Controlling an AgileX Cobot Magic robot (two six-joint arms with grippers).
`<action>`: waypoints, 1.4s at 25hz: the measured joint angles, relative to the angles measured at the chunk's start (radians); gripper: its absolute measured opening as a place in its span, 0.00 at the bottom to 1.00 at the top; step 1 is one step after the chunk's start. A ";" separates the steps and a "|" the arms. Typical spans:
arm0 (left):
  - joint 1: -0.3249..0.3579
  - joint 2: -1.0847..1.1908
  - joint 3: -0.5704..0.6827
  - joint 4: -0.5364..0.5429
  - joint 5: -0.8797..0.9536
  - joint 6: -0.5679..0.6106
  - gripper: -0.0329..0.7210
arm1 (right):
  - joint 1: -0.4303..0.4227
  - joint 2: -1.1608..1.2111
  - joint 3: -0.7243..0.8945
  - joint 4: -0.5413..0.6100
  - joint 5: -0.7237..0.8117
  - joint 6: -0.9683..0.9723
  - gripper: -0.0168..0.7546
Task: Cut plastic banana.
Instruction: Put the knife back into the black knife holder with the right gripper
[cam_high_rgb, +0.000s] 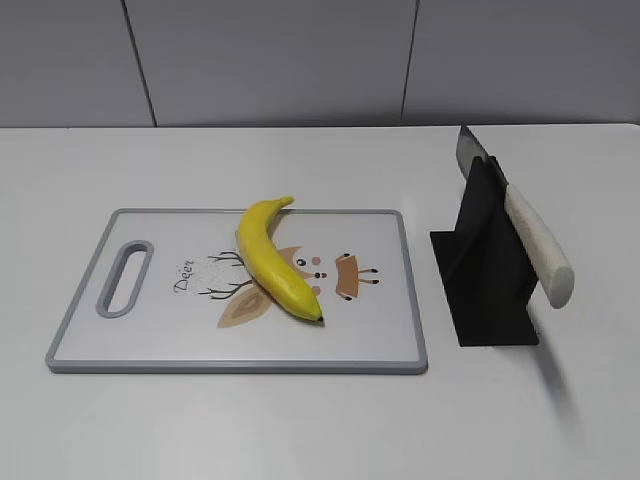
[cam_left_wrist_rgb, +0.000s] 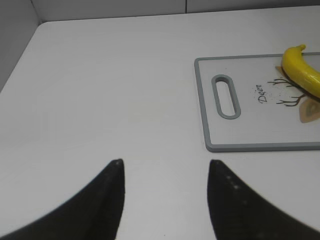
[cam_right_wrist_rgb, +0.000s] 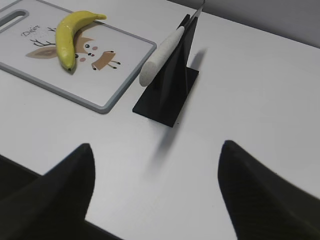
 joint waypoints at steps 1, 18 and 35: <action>0.000 0.000 0.000 0.000 0.000 0.000 0.73 | -0.007 0.000 0.000 0.000 0.000 0.000 0.79; 0.000 0.000 0.000 0.000 0.000 0.000 0.73 | -0.305 0.000 0.000 0.000 0.000 0.000 0.79; 0.000 0.000 0.000 0.000 0.000 0.000 0.73 | -0.305 0.000 0.000 0.000 0.000 0.000 0.79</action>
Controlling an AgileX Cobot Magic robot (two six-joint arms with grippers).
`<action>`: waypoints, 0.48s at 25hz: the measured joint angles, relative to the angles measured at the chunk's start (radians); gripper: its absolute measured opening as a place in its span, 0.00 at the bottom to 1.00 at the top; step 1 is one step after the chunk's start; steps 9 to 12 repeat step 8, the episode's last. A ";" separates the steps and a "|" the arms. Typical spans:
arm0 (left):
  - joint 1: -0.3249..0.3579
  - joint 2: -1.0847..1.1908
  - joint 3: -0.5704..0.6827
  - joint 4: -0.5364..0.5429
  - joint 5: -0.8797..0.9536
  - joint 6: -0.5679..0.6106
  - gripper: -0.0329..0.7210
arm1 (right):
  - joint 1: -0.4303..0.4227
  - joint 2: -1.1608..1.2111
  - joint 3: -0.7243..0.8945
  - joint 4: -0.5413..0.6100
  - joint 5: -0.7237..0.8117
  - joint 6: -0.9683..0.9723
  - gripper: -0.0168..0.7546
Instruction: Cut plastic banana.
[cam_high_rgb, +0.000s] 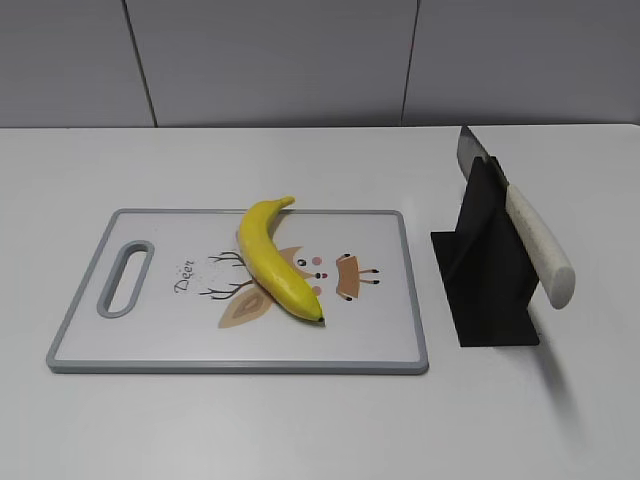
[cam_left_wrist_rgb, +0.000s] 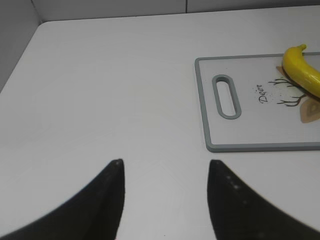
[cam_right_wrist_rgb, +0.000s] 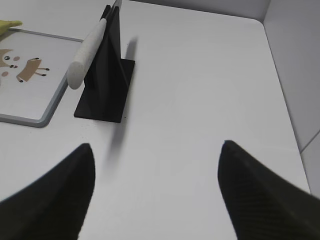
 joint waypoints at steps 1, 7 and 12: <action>0.000 0.000 0.000 0.000 0.000 0.000 0.73 | 0.000 0.000 0.000 0.000 0.000 0.000 0.79; 0.000 0.000 0.000 0.000 0.000 0.000 0.73 | 0.000 0.000 0.000 0.000 0.000 0.000 0.79; 0.000 0.000 0.000 0.000 0.000 0.000 0.73 | 0.000 0.000 0.000 0.000 0.000 0.000 0.79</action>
